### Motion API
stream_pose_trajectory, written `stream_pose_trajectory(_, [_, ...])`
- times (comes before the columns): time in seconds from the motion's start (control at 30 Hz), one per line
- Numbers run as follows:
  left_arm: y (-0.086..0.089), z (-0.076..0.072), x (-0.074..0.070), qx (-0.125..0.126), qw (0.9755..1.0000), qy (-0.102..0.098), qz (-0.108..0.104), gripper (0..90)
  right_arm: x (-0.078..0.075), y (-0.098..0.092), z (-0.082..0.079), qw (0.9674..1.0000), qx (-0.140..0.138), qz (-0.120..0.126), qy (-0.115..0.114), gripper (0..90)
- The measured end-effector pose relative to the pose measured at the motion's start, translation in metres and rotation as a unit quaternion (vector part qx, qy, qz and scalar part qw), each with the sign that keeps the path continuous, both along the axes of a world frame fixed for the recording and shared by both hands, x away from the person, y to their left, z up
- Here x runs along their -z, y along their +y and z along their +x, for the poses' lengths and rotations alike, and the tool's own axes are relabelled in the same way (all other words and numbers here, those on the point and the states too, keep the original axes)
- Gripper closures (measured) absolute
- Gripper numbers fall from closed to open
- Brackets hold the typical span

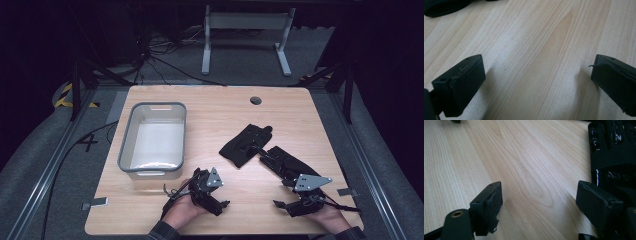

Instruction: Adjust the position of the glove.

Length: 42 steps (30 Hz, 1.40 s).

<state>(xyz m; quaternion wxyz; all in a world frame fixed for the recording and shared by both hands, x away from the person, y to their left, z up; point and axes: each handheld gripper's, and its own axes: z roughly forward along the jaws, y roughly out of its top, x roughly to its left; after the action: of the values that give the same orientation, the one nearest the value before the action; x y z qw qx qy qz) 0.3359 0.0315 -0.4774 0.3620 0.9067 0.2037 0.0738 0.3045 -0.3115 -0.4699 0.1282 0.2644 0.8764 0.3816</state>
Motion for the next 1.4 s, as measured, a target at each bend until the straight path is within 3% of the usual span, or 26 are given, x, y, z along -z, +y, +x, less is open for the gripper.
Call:
stream_pose_trajectory(0.13, [0.000,0.000,0.000,0.000,1.0000,0.000,0.000,0.0,0.000,-0.001,-0.001,1.0000,0.004,0.001,-0.001,26.2])
stream_pose_trajectory(0.23, [0.000,0.000,0.000,0.001,1.0000,-0.001,0.000,0.0,-0.004,-0.003,0.000,1.0000,0.006,0.001,0.004,37.1])
stream_pose_trajectory(0.47, [0.000,0.001,0.000,0.003,1.0000,-0.001,0.000,0.0,-0.023,-0.019,0.000,0.9989,0.031,0.017,-0.031,55.9])
stream_pose_trajectory(0.63, [0.000,0.000,0.000,0.002,1.0000,-0.001,-0.001,0.0,-0.029,-0.028,0.006,0.9980,0.053,0.001,-0.035,77.2])
stream_pose_trajectory(0.77, [0.000,0.000,0.000,0.002,1.0000,-0.001,-0.001,0.0,-0.030,-0.032,0.010,0.9972,0.066,-0.010,-0.033,87.9])
stream_pose_trajectory(1.13, [0.000,0.000,0.000,0.001,1.0000,0.000,0.000,0.0,-0.029,-0.054,0.029,0.9945,0.104,-0.006,-0.015,89.6])
stream_pose_trajectory(1.4, [0.000,0.000,0.000,0.001,1.0000,0.000,0.000,0.0,-0.027,-0.067,0.032,0.9933,0.115,-0.010,-0.003,89.4])
